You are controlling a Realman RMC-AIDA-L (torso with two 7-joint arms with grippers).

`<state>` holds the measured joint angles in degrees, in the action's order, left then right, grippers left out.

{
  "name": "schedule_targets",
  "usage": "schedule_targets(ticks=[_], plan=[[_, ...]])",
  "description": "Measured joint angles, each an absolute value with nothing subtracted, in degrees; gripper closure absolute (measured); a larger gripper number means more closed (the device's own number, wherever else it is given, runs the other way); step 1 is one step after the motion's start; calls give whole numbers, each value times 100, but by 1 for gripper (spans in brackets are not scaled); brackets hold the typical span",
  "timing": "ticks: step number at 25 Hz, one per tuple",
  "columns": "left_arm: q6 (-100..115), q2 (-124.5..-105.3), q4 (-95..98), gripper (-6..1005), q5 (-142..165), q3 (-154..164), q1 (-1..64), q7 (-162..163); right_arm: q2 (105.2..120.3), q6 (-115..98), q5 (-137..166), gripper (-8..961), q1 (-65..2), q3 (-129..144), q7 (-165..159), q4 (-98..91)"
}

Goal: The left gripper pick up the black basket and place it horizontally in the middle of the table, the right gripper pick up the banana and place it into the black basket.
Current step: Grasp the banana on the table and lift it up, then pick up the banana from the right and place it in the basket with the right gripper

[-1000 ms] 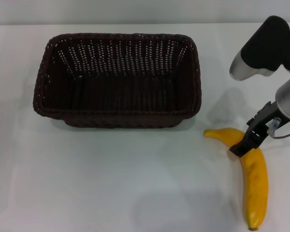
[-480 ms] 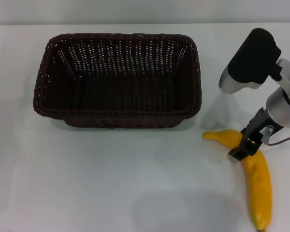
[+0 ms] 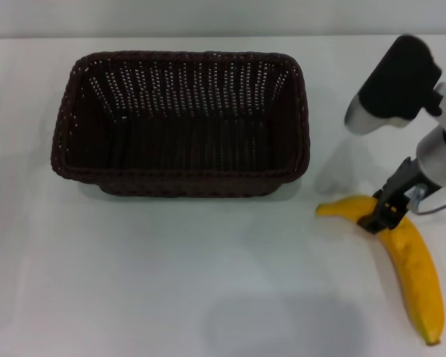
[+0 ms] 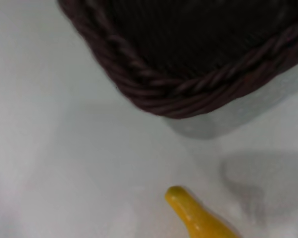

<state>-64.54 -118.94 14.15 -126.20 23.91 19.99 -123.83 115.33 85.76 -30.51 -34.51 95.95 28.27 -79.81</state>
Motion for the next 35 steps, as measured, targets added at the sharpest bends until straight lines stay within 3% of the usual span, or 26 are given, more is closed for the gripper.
schedule_targets(ticks=[12, 23, 29, 35], plan=[[-6475, -11883, 1416, 226, -12621, 2397, 1986, -12226, 11528, 8136, -1845, 481, -3503, 8717, 3136, -8803], [-6631, -11891, 1408, 227, -12606, 2409, 1986, -12036, 11548, 5440, -2428, 482, -3119, 9275, 3910, -10249], [-6631, -11892, 1406, 226, -12612, 2408, 2003, -12022, 11540, 4462, -4680, 483, -3048, 9572, 6031, -9681], [-6632, -11891, 1405, 226, -12609, 2408, 2028, -12013, 11554, 4462, -6190, 483, -3459, 9607, 7536, -8463]])
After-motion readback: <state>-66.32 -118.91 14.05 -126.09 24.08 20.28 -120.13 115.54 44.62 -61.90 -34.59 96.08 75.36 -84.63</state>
